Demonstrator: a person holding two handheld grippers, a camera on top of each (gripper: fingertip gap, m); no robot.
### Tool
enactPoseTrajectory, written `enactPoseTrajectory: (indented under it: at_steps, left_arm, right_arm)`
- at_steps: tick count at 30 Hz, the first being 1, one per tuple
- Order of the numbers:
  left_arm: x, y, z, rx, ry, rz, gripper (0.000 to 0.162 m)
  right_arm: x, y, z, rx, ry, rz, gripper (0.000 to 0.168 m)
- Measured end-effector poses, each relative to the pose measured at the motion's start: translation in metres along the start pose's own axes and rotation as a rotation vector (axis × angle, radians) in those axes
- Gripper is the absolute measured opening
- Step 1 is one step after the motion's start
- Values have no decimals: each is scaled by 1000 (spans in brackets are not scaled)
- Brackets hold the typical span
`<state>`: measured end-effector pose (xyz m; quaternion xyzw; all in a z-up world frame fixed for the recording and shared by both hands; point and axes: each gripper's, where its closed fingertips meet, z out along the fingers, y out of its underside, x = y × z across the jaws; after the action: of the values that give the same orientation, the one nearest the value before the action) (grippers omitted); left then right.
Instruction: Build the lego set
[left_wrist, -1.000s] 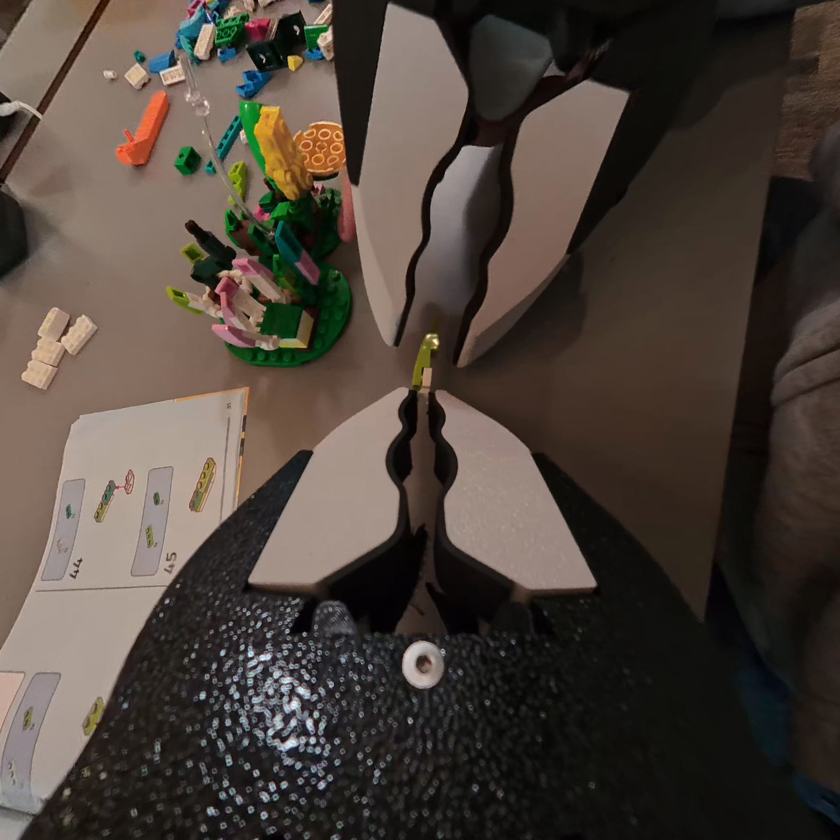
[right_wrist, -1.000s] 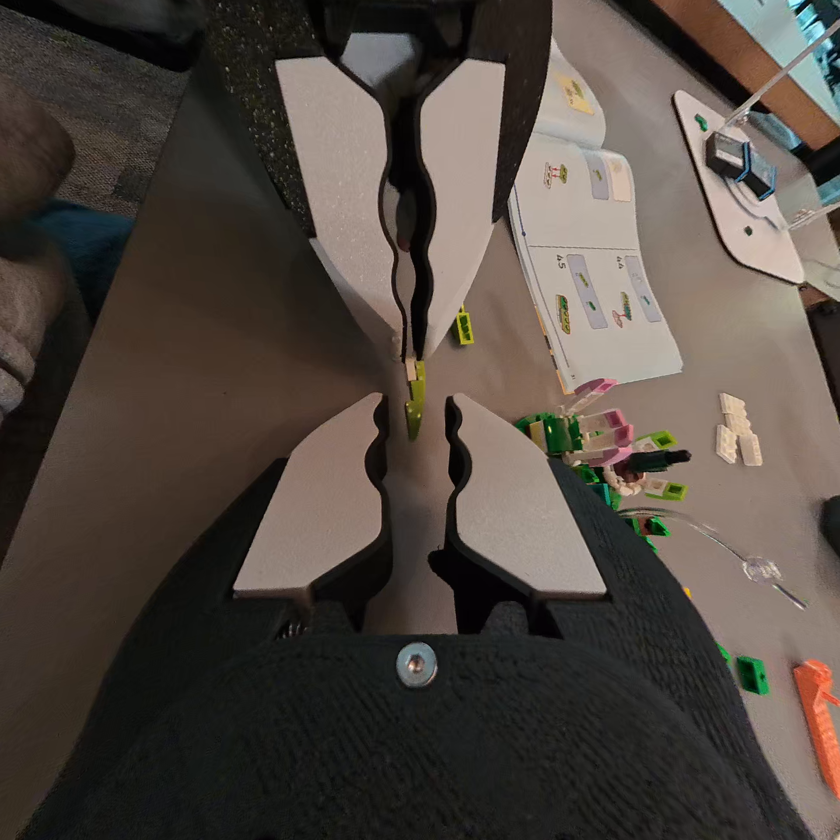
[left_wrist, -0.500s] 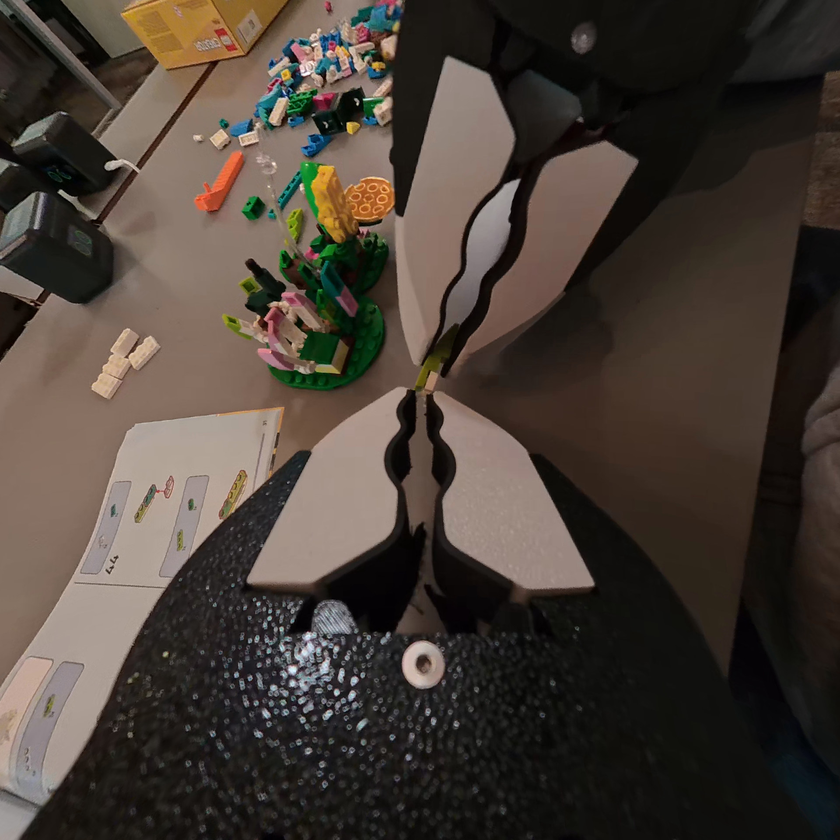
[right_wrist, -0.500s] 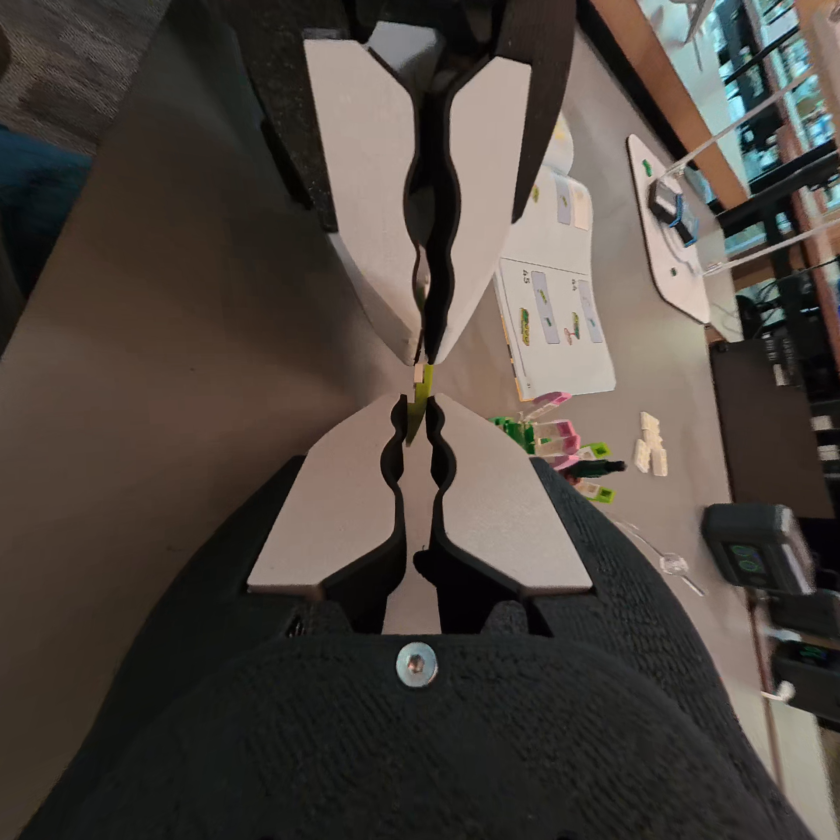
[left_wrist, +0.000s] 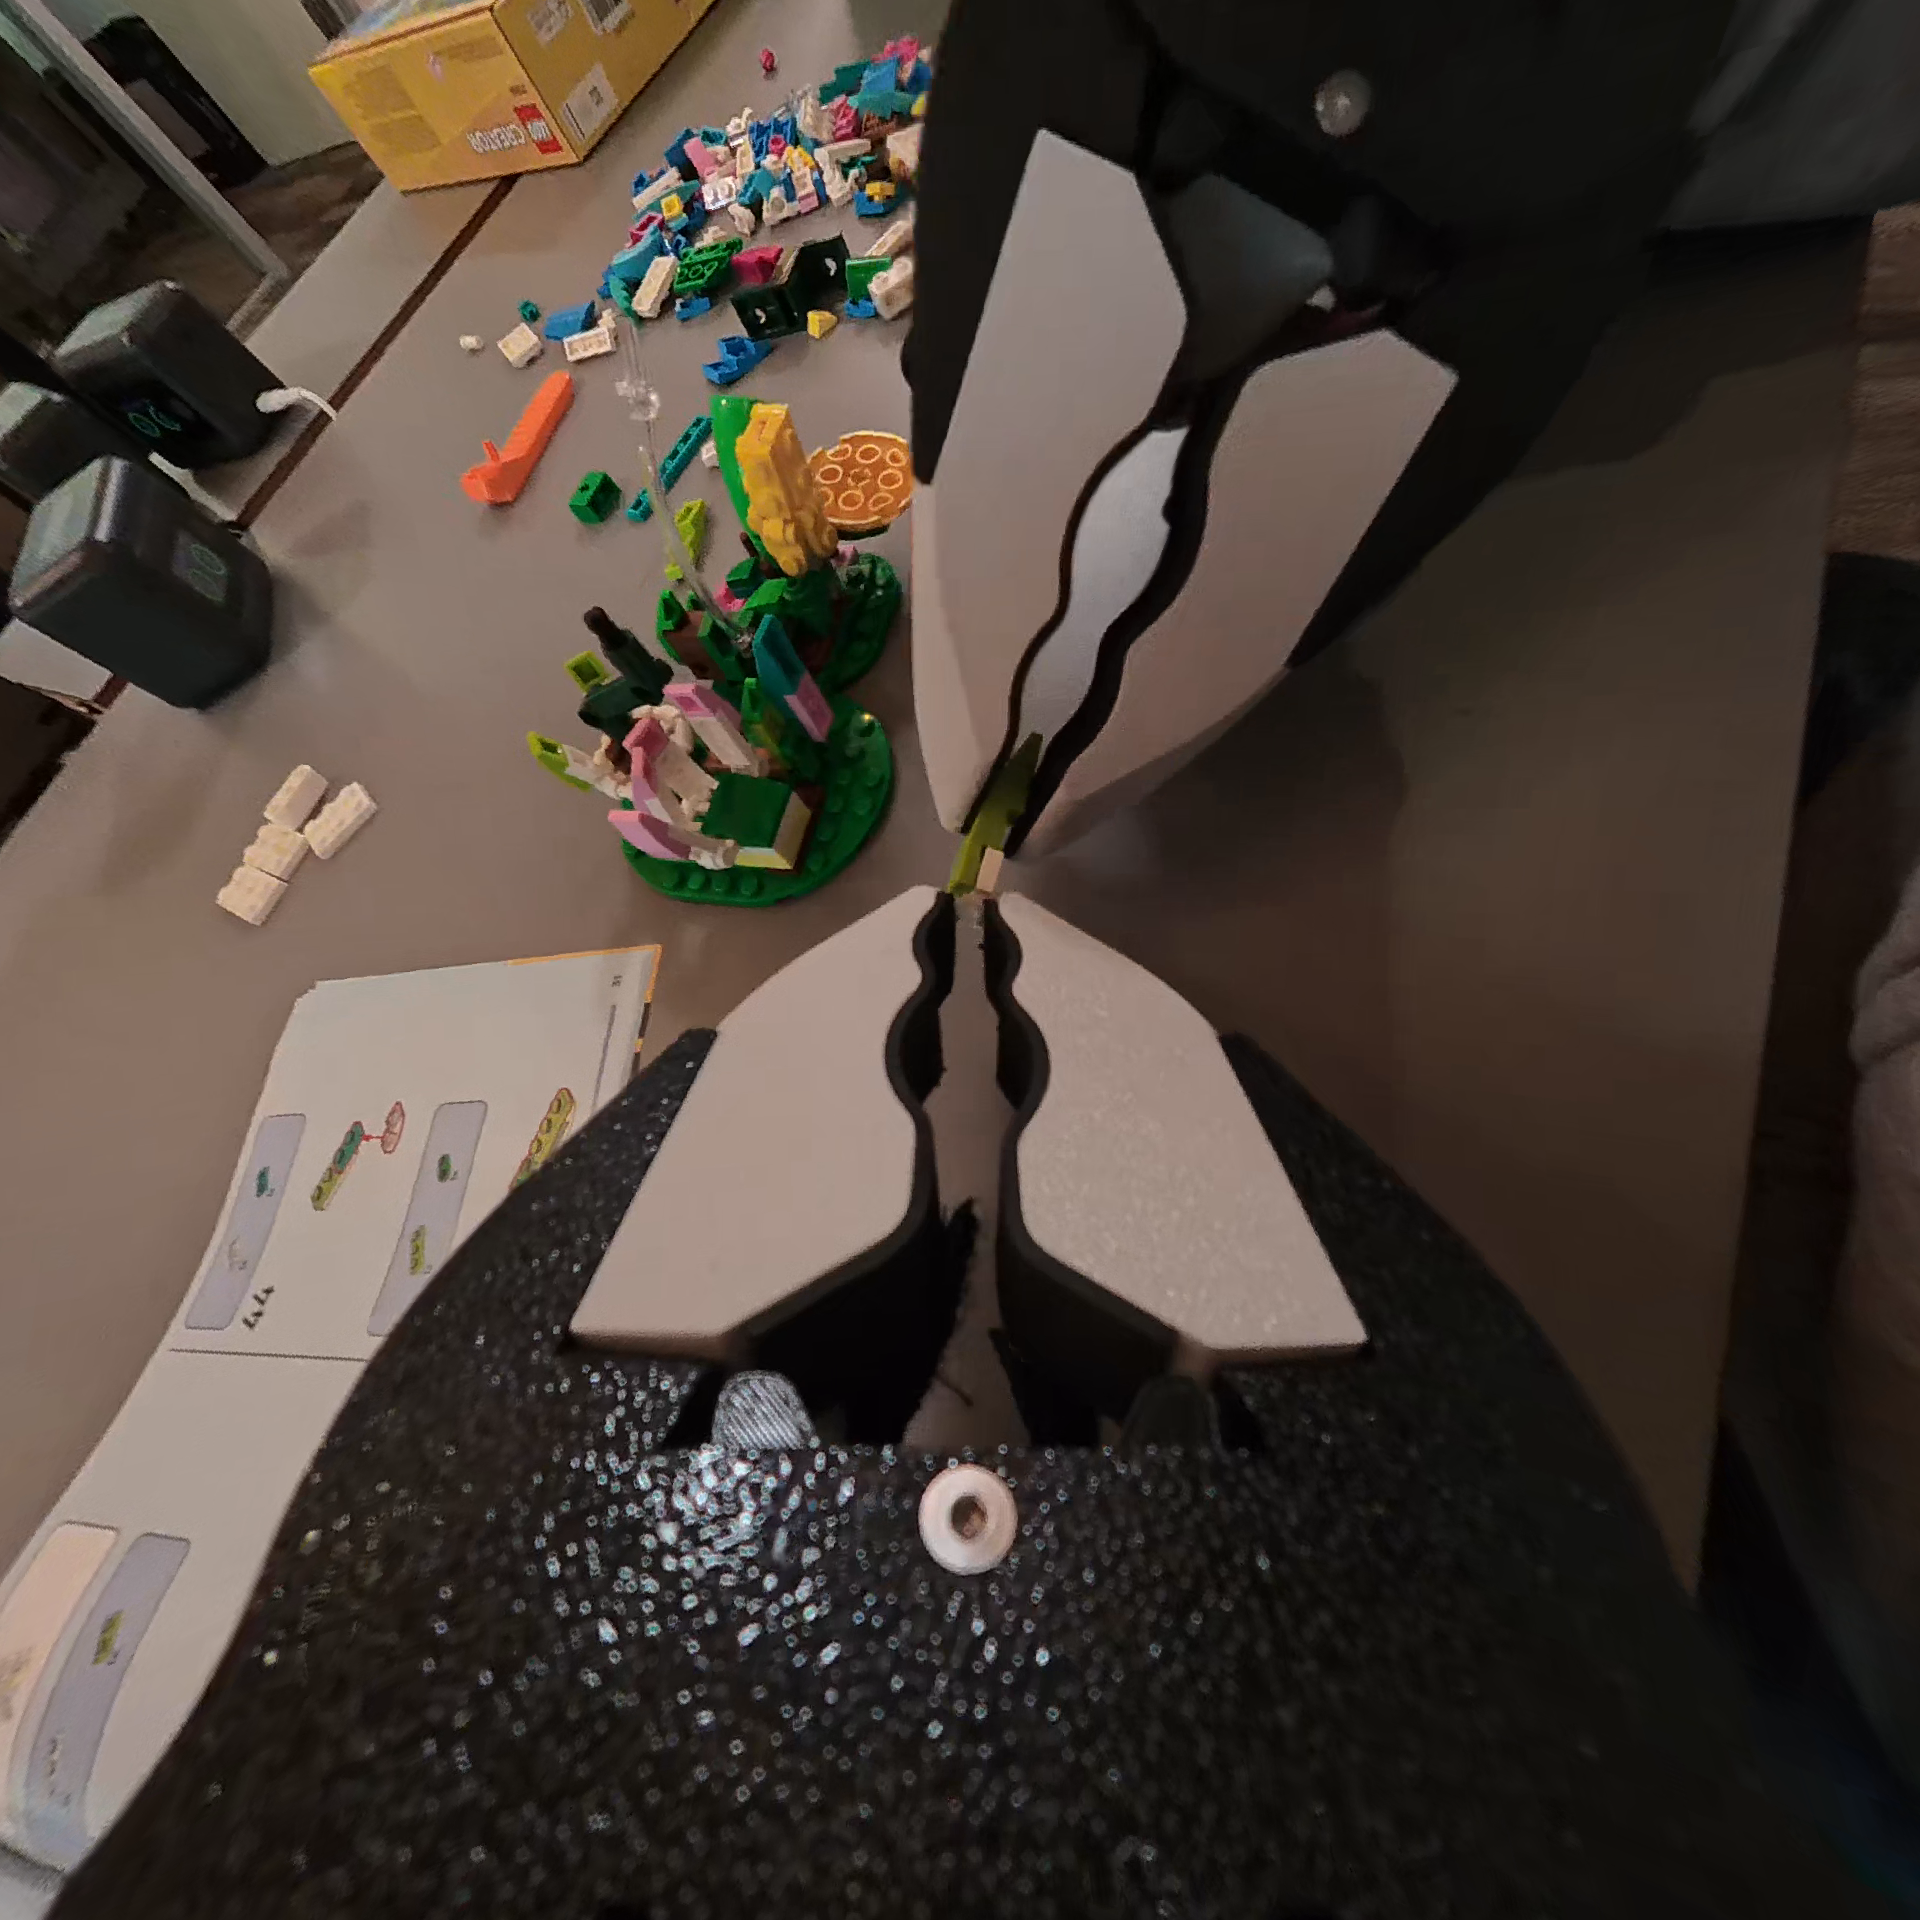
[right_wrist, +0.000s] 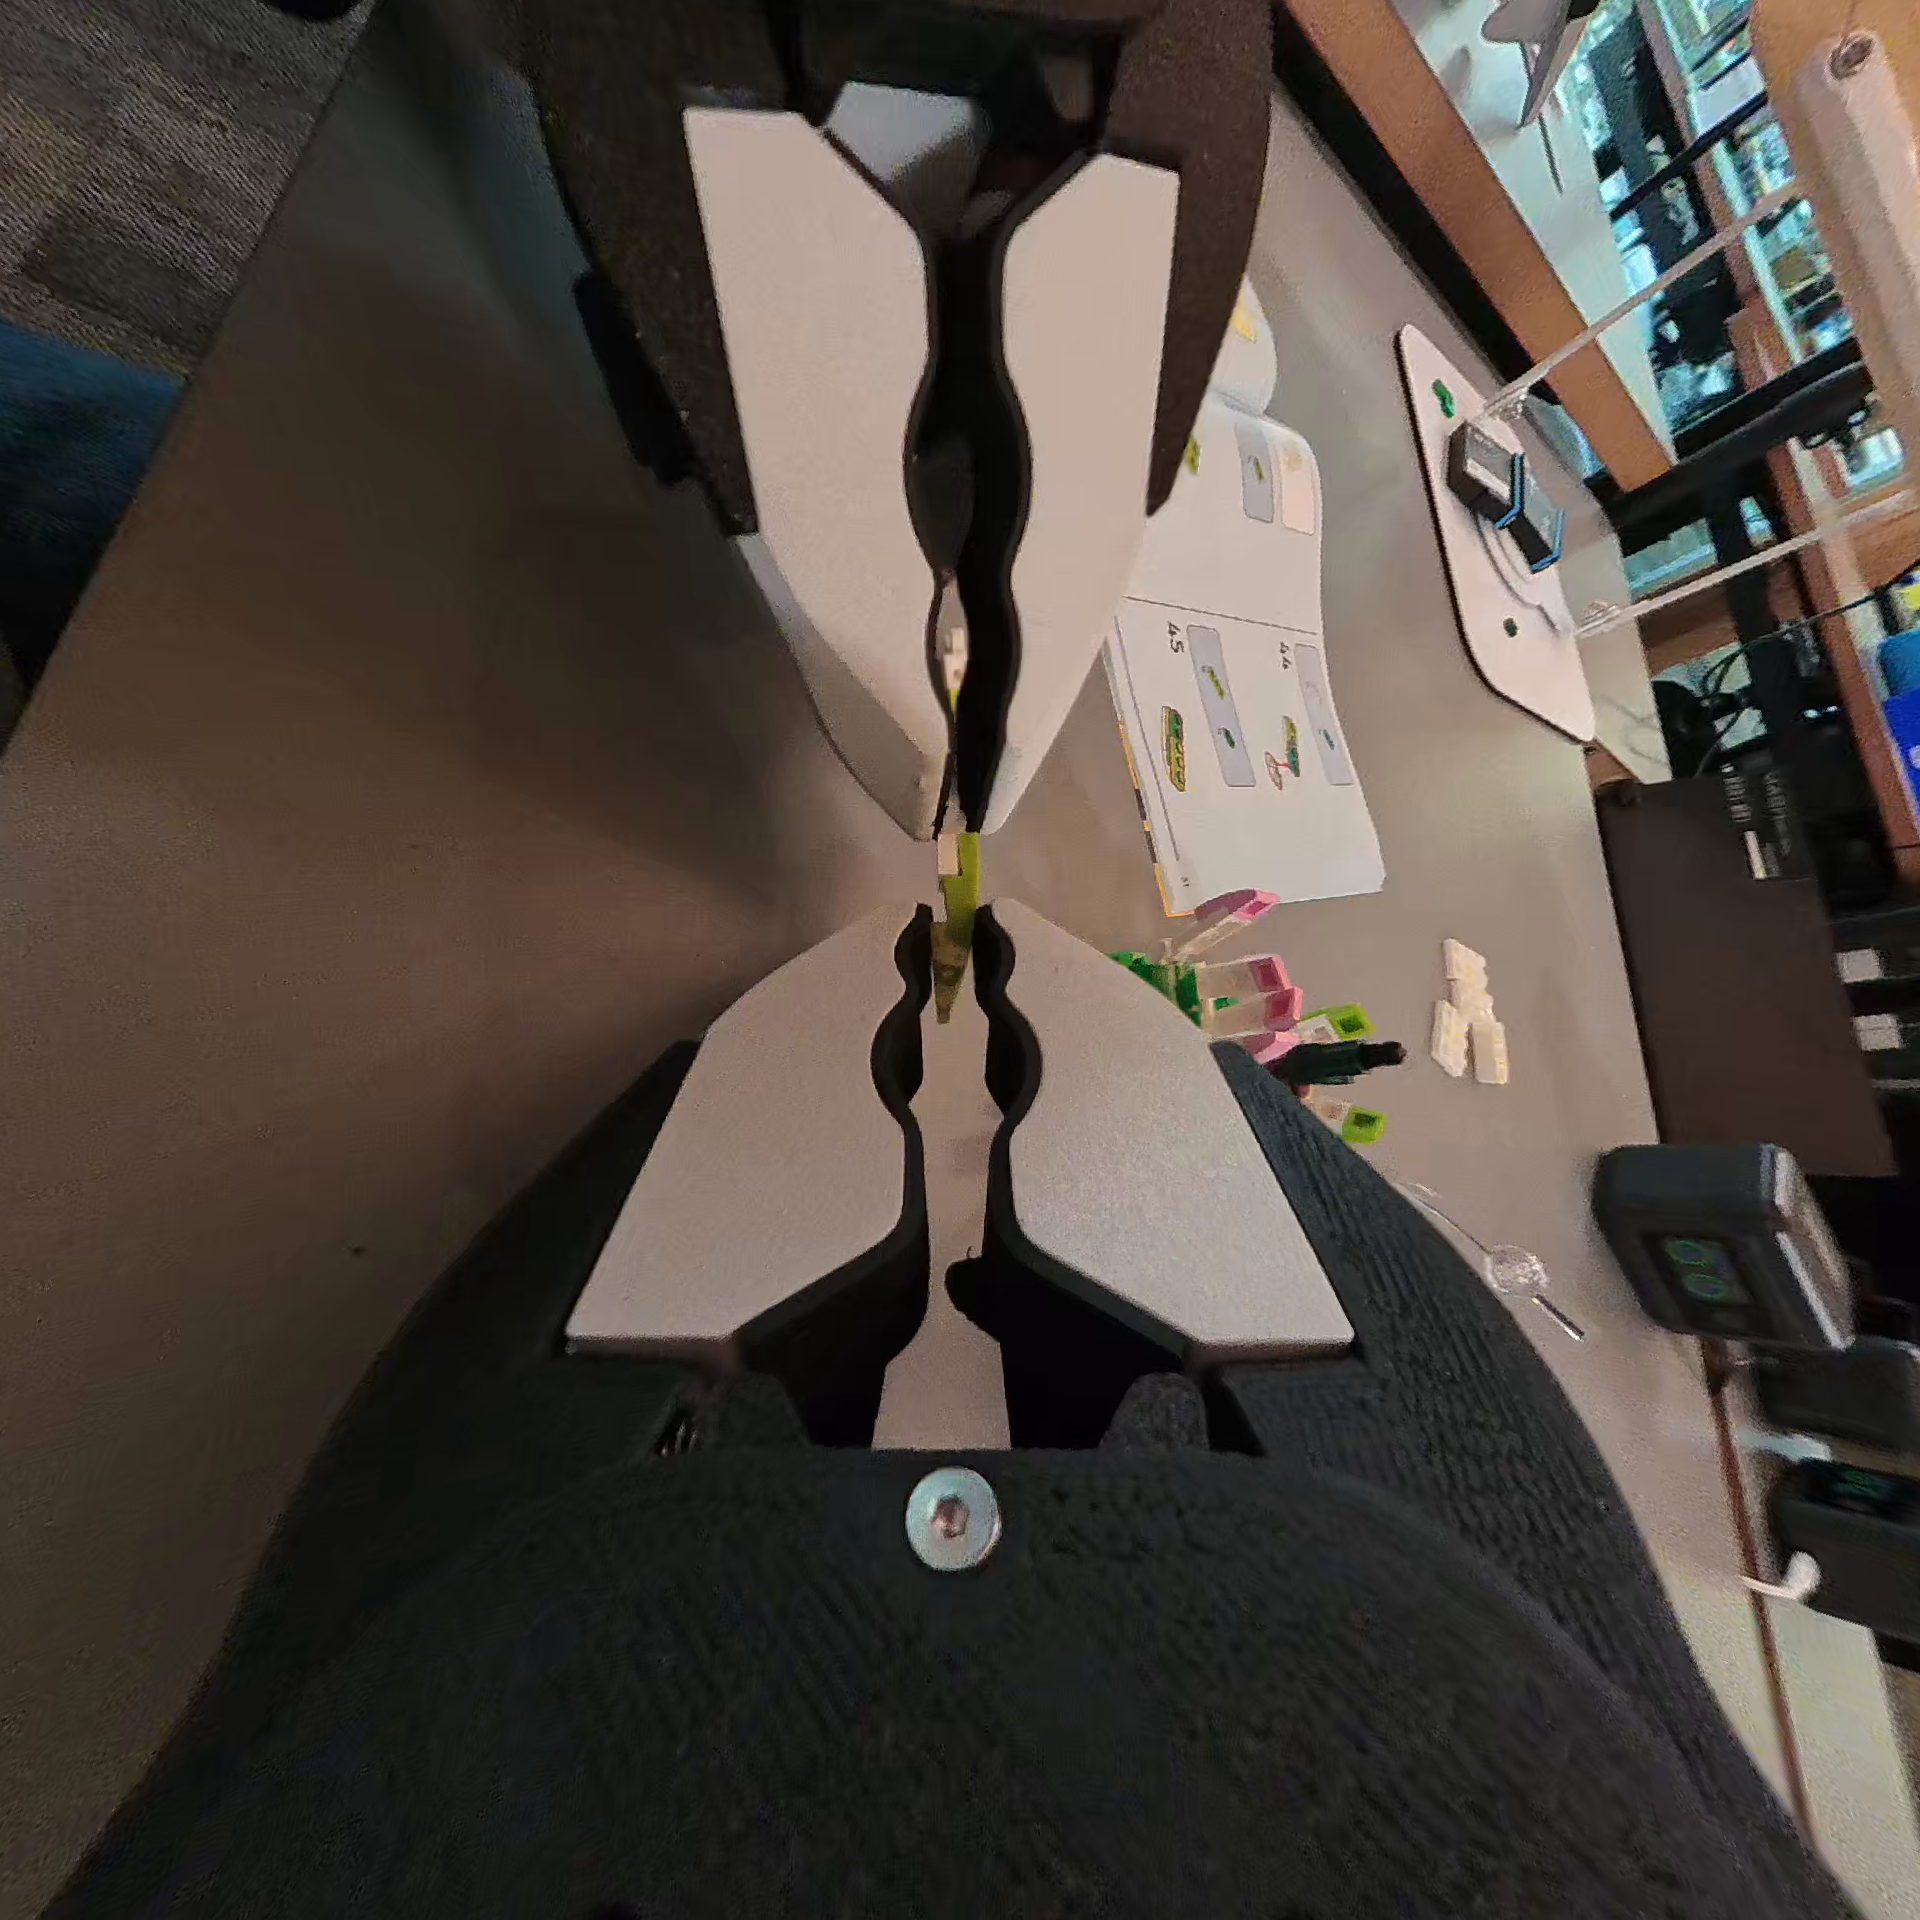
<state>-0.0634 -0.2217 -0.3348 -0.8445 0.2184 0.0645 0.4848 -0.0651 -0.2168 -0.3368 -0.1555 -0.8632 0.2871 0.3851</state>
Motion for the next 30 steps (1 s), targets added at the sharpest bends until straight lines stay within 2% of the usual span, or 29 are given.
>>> enactPoseTrajectory:
  at_steps: [5,11,20,26,30]
  left_arm:
    - [5,7,4,-44,-4,83,18]
    - [13,0,2,2,27,151,7]
    - [25,6,2,-48,89,268,6]
    - [4,-4,2,17,10,72,6]
    - [2,-2,3,9,10,26,6]
  right_arm:
    - [-8,-3,0,34,-75,86,7]
    - [-14,-5,-1,52,-126,119,7]
    - [-25,-3,1,0,-183,88,7]
    - [-3,-4,-1,-41,-3,-47,7]
    - [-1,-4,1,-64,58,-127,7]
